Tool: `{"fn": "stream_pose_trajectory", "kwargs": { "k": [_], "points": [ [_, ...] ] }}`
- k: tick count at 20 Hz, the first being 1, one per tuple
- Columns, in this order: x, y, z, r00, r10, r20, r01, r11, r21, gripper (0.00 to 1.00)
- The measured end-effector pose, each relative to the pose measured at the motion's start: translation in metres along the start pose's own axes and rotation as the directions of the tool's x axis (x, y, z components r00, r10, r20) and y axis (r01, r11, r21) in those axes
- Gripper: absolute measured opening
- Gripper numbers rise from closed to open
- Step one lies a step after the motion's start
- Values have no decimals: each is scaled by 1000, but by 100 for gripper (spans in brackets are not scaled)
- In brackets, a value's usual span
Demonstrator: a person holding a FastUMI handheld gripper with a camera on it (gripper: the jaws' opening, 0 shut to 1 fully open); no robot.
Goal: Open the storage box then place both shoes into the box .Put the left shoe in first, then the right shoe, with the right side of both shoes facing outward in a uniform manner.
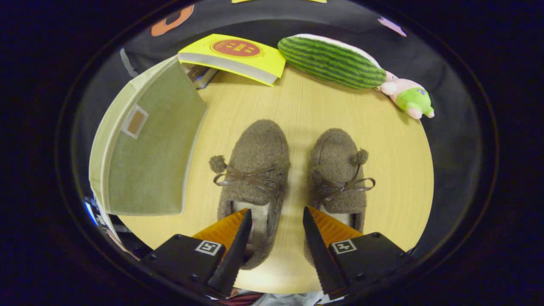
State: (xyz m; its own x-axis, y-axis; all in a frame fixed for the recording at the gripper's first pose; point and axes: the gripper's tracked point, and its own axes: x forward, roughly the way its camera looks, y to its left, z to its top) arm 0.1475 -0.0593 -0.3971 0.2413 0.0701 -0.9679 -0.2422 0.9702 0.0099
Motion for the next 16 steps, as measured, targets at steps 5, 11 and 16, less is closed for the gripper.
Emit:
{"fn": "stream_pose_trajectory", "kwargs": {
  "k": [5,11,16],
  "points": [
    [24,13,4,999,28,-33,-27,1000,14,25],
    [19,12,4,998,57,-11,-56,996,74,6],
    [-15,8,6,999,45,7,-46,994,103,6]
  ]
}}
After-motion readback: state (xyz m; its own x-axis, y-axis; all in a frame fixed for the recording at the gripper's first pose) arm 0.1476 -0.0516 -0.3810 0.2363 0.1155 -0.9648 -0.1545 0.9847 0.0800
